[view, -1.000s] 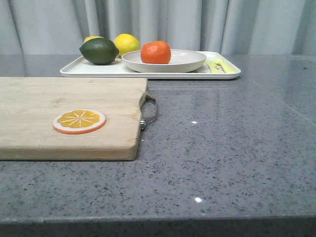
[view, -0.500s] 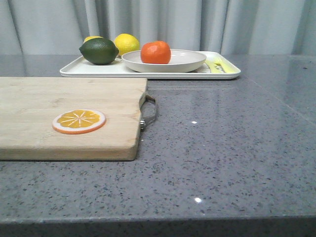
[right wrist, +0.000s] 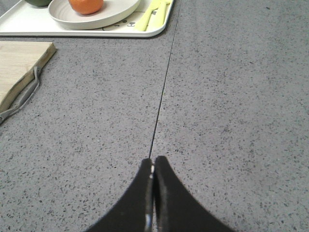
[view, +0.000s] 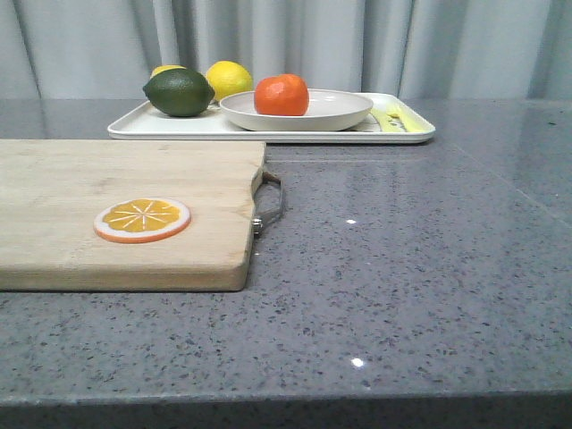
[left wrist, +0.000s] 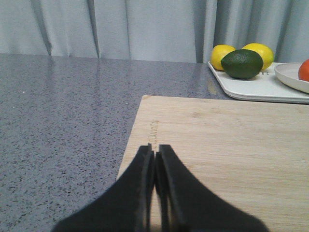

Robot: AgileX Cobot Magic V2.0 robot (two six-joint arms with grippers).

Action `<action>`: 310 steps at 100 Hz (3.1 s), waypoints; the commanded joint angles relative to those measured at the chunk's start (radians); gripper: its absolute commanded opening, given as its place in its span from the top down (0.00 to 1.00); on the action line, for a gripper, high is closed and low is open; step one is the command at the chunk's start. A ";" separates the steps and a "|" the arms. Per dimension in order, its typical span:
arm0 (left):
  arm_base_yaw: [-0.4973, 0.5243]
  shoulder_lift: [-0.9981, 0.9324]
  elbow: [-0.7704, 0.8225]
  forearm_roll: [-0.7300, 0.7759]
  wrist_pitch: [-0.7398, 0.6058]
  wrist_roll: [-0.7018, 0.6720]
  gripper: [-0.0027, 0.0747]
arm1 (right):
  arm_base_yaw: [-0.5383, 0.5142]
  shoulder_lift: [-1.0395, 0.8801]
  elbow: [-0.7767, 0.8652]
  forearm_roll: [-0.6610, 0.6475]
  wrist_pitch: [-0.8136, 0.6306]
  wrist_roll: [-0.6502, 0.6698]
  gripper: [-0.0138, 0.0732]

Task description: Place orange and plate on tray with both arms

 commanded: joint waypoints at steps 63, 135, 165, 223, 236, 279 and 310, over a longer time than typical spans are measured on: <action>0.015 -0.031 0.023 0.014 -0.090 -0.004 0.99 | -0.003 0.007 -0.025 0.005 -0.066 -0.011 0.91; 0.015 -0.031 0.023 0.014 -0.090 -0.004 0.99 | -0.003 0.007 -0.025 0.005 -0.066 -0.011 0.91; 0.015 -0.031 0.023 0.014 -0.090 -0.004 0.99 | -0.005 -0.014 0.057 -0.010 -0.260 -0.011 0.91; 0.015 -0.031 0.023 0.014 -0.090 -0.004 0.99 | -0.146 -0.212 0.396 -0.114 -0.652 0.033 0.91; 0.015 -0.031 0.023 0.014 -0.090 -0.004 0.99 | -0.156 -0.256 0.466 -0.191 -0.762 0.128 0.91; 0.015 -0.031 0.023 0.014 -0.090 -0.004 0.99 | -0.155 -0.287 0.481 -0.288 -0.789 0.184 0.91; 0.015 -0.031 0.023 0.014 -0.090 -0.004 0.99 | -0.155 -0.287 0.481 -0.270 -0.786 0.184 0.91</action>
